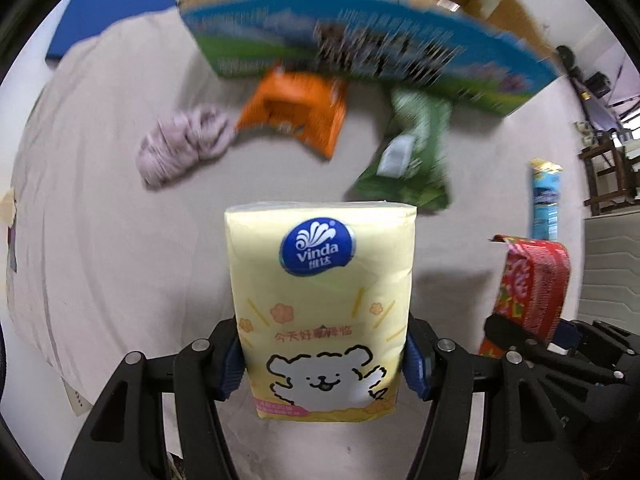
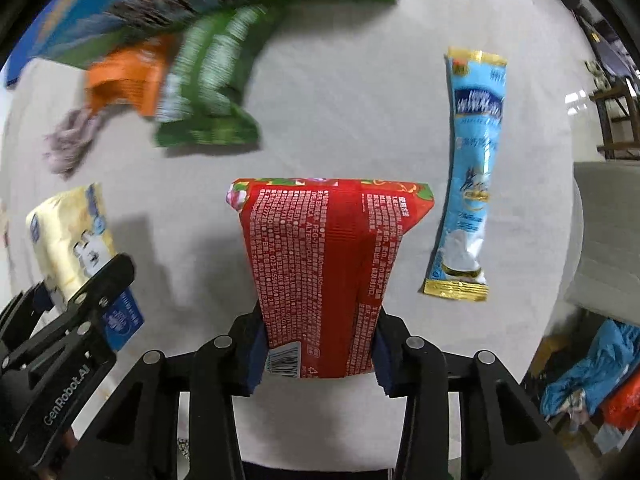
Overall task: Organize soft objects
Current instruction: 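Carry both packs into the box and open both tools to release them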
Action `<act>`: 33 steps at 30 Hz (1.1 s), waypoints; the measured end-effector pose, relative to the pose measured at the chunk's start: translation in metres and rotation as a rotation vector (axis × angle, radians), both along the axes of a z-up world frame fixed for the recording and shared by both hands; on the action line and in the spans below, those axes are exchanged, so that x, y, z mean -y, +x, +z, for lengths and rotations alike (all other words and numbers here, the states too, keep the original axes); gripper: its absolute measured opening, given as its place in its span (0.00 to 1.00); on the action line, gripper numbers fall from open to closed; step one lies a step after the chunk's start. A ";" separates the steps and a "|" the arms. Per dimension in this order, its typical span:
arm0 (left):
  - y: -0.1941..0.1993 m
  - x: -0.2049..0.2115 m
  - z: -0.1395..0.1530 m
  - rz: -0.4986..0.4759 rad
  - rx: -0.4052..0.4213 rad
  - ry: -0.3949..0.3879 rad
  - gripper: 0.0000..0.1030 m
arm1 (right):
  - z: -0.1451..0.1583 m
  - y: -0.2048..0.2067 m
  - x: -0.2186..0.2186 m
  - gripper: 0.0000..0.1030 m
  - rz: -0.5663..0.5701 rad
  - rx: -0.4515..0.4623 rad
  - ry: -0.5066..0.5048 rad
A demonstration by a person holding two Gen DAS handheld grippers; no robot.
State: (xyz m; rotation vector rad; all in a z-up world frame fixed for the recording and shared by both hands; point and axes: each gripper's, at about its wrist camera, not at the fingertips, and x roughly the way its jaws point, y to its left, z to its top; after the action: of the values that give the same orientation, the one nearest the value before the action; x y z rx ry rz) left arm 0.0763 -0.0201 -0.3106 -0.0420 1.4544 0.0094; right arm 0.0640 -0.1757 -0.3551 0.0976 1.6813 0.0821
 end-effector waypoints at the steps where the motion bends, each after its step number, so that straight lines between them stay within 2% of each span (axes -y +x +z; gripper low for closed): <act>1: -0.003 0.000 0.011 -0.003 0.018 -0.006 0.58 | 0.014 -0.002 0.002 0.44 0.008 0.025 0.015; 6: -0.007 0.002 0.072 -0.016 0.112 -0.053 0.58 | 0.072 -0.001 0.013 0.44 0.030 0.114 0.071; 9: 0.008 0.007 0.107 -0.034 0.155 -0.089 0.58 | 0.105 0.008 0.019 0.44 0.040 0.169 0.095; 14: 0.060 0.006 0.150 -0.071 0.187 -0.141 0.58 | 0.157 0.038 0.014 0.44 0.047 0.253 0.133; 17: 0.099 -0.001 0.158 -0.085 0.189 -0.167 0.58 | 0.181 0.071 0.011 0.44 0.054 0.299 0.116; 21: 0.160 -0.011 0.154 -0.094 0.173 -0.184 0.58 | 0.189 0.121 0.010 0.44 0.044 0.316 0.096; 24: 0.208 -0.017 0.137 -0.087 0.133 -0.206 0.59 | 0.181 0.166 0.008 0.44 0.026 0.301 0.093; 28: 0.268 -0.020 0.100 -0.099 0.044 -0.238 0.59 | 0.154 0.232 0.004 0.44 0.004 0.268 0.094; 33: 0.323 -0.021 0.045 -0.104 -0.075 -0.305 0.59 | 0.094 0.296 -0.007 0.44 0.000 0.214 0.093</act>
State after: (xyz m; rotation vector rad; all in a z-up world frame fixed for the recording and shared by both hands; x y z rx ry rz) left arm 0.3992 0.0014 -0.2656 -0.2174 1.5213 -0.2987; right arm 0.3601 -0.1683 -0.2606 0.1530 1.4640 0.1650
